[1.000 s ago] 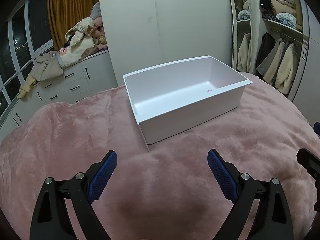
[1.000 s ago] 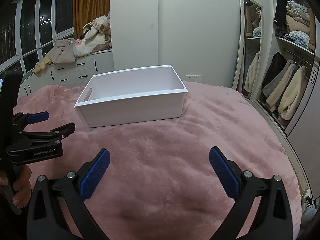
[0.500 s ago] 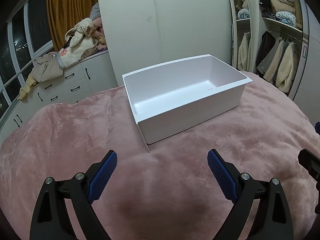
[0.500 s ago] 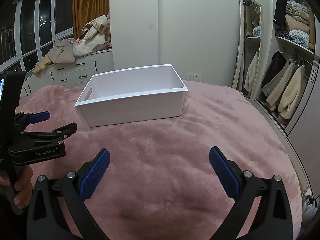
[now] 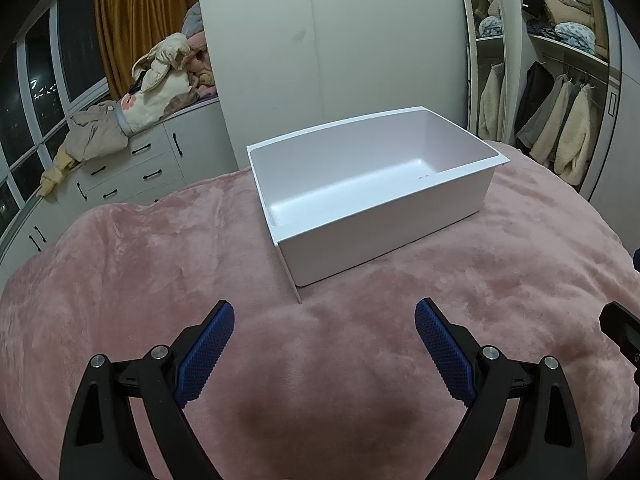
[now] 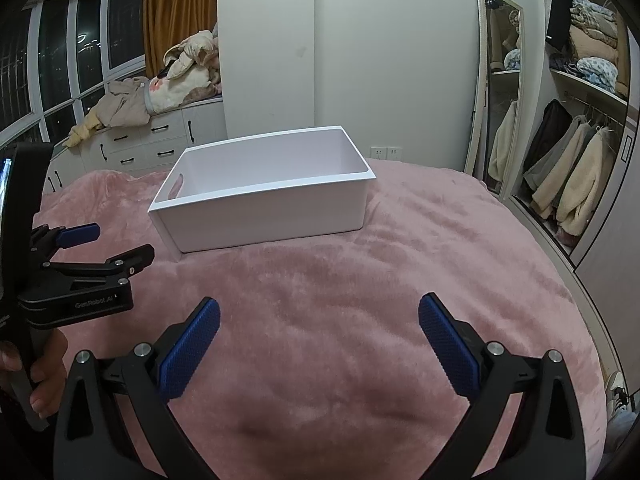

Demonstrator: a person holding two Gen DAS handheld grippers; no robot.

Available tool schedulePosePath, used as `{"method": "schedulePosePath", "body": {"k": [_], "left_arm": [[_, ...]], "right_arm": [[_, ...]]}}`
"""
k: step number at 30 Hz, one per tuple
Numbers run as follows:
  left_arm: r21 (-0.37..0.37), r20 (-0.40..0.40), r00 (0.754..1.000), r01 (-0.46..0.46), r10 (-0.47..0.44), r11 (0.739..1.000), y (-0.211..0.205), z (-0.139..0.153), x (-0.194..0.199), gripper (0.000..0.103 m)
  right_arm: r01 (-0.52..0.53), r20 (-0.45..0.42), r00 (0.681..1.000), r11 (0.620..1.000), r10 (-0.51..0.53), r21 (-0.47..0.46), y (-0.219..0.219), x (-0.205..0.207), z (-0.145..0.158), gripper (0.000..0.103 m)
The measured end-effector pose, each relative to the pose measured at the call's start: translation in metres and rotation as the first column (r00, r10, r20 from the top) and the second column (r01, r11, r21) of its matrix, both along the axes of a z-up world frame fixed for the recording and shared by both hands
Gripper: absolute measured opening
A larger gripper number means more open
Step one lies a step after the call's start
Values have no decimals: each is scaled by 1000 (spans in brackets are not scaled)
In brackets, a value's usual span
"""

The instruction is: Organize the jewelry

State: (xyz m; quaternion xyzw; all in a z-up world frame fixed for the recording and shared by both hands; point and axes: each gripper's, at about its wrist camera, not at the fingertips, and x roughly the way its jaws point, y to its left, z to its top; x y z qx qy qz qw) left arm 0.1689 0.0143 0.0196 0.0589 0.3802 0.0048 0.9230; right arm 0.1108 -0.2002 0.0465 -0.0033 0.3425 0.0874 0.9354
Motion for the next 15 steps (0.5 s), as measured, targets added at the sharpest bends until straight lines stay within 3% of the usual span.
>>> {"method": "schedulePosePath", "body": {"k": [15], "left_arm": [[0, 4, 1000, 6, -6, 1000, -2, 0, 0, 93]], "right_arm": [[6, -5, 1000, 1000, -6, 7, 1, 0, -2, 98]]}}
